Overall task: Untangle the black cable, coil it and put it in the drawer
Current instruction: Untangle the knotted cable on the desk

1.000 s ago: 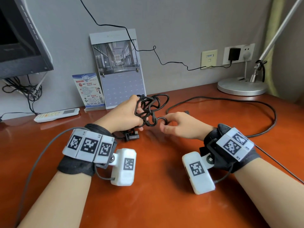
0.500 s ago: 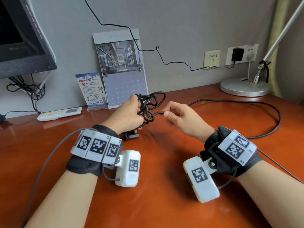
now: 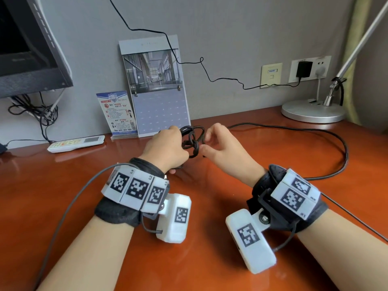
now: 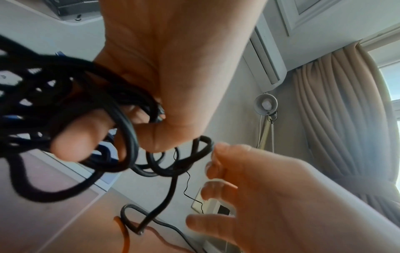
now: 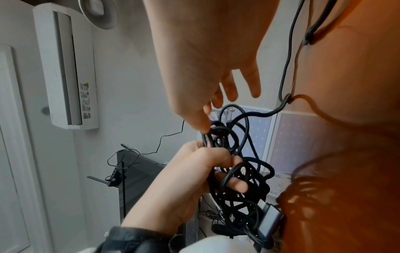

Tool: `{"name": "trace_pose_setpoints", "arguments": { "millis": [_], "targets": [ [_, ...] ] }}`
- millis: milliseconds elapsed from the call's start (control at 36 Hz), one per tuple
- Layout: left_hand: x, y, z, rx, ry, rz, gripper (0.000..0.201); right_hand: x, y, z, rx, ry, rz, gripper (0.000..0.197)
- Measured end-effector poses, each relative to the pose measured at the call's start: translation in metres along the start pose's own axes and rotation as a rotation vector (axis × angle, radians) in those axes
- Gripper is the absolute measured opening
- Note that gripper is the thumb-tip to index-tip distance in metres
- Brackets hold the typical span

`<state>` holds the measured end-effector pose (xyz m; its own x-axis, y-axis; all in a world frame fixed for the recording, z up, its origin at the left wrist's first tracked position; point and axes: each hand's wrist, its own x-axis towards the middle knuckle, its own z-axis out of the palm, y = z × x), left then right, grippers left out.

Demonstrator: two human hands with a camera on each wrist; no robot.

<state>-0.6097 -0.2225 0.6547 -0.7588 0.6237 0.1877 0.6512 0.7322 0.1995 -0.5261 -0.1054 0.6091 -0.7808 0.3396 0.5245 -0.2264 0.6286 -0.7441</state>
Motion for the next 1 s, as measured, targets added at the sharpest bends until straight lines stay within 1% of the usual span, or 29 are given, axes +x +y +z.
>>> {"name": "trace_pose_setpoints", "arguments": {
  "millis": [56,111,194,250,306,417,528,694,833,889,1000],
  "targets": [
    [0.000,-0.001,-0.001,-0.004,0.013,-0.030,0.021,-0.003,-0.004,0.000,-0.030,-0.044,0.010,0.019],
    [0.000,-0.002,-0.002,-0.043,-0.002,-0.037,0.021,-0.004,-0.004,0.002,-0.056,-0.051,0.040,0.021],
    [0.002,0.001,0.001,-0.071,-0.065,0.014,0.023,-0.002,0.000,0.001,-0.128,0.044,0.068,0.027],
    [0.002,0.002,0.002,-0.092,-0.081,0.030,0.030,-0.001,0.003,-0.001,-0.140,0.064,0.083,0.023],
    [0.002,0.003,0.002,-0.104,-0.071,0.020,0.033,-0.001,0.005,-0.001,-0.107,0.048,0.091,0.019],
    [0.000,0.003,0.000,-0.176,-0.028,-0.011,0.027,-0.001,0.005,0.000,-0.080,0.017,0.095,0.018],
    [-0.003,0.004,-0.002,-0.146,0.012,-0.022,0.030,-0.003,0.002,0.001,-0.114,-0.026,0.088,0.020],
    [-0.004,0.006,-0.002,-0.077,-0.024,-0.050,0.035,-0.005,0.000,0.002,-0.172,-0.068,0.105,0.014],
    [-0.001,0.005,0.003,-0.118,-0.054,-0.074,0.031,-0.005,-0.002,0.003,-0.247,-0.120,0.095,0.015],
    [0.001,0.003,0.005,-0.155,-0.062,-0.087,0.029,-0.004,-0.002,0.004,-0.202,-0.113,0.128,0.014],
    [0.003,-0.001,0.009,-0.290,-0.092,-0.114,0.040,-0.003,-0.001,0.004,-0.013,-0.074,0.261,0.014]
  ]
}}
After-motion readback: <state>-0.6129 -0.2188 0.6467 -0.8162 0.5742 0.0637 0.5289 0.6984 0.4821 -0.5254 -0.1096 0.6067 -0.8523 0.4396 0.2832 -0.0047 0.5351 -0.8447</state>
